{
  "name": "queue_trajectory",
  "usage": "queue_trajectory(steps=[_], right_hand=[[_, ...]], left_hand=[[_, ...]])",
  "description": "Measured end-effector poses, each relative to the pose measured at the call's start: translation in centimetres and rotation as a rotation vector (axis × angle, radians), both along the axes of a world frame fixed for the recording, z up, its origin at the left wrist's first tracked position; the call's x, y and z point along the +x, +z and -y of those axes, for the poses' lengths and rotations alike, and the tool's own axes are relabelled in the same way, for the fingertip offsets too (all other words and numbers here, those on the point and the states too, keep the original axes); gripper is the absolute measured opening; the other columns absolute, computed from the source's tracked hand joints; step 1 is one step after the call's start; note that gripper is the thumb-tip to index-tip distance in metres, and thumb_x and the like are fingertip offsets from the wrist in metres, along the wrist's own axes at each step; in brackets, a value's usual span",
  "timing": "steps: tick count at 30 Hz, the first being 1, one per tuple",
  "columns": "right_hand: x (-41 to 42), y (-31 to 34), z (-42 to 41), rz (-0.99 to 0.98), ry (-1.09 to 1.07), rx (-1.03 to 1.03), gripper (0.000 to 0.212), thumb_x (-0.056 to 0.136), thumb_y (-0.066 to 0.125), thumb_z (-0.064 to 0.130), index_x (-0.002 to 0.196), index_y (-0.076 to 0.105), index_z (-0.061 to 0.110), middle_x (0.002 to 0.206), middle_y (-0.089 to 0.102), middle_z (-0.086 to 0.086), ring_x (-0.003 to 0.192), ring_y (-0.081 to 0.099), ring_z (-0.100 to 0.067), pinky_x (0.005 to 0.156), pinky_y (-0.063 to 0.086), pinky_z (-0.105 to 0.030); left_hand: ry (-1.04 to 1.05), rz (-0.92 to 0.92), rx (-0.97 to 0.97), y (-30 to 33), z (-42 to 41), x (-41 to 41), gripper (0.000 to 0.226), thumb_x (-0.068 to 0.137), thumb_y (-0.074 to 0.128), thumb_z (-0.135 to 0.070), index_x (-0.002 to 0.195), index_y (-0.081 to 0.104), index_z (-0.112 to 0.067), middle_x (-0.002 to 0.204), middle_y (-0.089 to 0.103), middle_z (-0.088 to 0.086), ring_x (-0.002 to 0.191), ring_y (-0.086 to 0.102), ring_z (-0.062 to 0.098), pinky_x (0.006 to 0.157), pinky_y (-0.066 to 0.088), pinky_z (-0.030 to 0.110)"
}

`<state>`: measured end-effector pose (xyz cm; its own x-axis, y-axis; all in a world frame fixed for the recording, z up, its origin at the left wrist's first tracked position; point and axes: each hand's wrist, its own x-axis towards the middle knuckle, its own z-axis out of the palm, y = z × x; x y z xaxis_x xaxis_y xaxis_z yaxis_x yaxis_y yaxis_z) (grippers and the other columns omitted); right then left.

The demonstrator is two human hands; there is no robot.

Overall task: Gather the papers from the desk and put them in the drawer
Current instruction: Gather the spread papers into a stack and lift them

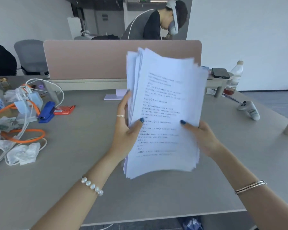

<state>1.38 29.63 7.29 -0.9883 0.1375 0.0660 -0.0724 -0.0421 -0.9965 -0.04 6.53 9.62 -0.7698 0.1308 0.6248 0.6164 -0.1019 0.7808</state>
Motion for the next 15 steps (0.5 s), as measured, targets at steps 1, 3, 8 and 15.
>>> queue_trajectory(steps=[1,3,8,15], right_hand=[[0.4,1.0,0.5,-0.091,-0.054,0.009,0.031,0.084,0.062,0.022,0.112,0.064,0.009,0.106,0.072,-0.004,0.095,0.069,-0.021,0.085,0.056,-0.042],[1.2,3.2,1.3,-0.219,-0.122,0.046,0.024,0.087,0.059,0.02,0.11,0.064,0.015,0.106,0.071,0.003,0.095,0.069,-0.016,0.08,0.057,-0.032],[2.9,4.4,2.3,-0.309,-0.192,0.135,0.018,0.083,0.064,0.019,0.086,0.064,0.037,0.092,0.071,0.016,0.087,0.067,-0.006,0.073,0.056,-0.025],[3.9,-2.3,3.0,-0.097,-0.206,0.141,0.033,0.085,0.061,0.026,0.118,0.055,0.024,0.113,0.066,0.004,0.105,0.062,-0.016,0.078,0.049,-0.028]], left_hand=[[-0.013,-0.015,-0.005,0.8,-0.1,0.0,0.076,0.084,0.058,0.004,0.143,0.019,-0.027,0.15,0.024,-0.018,0.14,0.022,-0.002,0.116,0.023,0.026],[-0.015,-0.052,-0.032,2.4,-0.1,-0.1,0.088,0.086,0.06,-0.005,0.146,0.002,-0.033,0.158,0.008,-0.015,0.144,0.015,0.003,0.119,0.019,0.038],[0.005,0.134,0.036,2.6,0.4,-0.7,0.075,0.079,0.071,-0.015,0.139,0.027,-0.027,0.136,0.05,-0.01,0.119,0.051,-0.004,0.099,0.046,0.025],[0.024,0.339,-0.024,-4.4,0.1,-0.6,0.036,0.087,0.06,-0.022,0.121,0.048,-0.026,0.113,0.063,-0.016,0.1,0.061,-0.008,0.087,0.05,0.022]])
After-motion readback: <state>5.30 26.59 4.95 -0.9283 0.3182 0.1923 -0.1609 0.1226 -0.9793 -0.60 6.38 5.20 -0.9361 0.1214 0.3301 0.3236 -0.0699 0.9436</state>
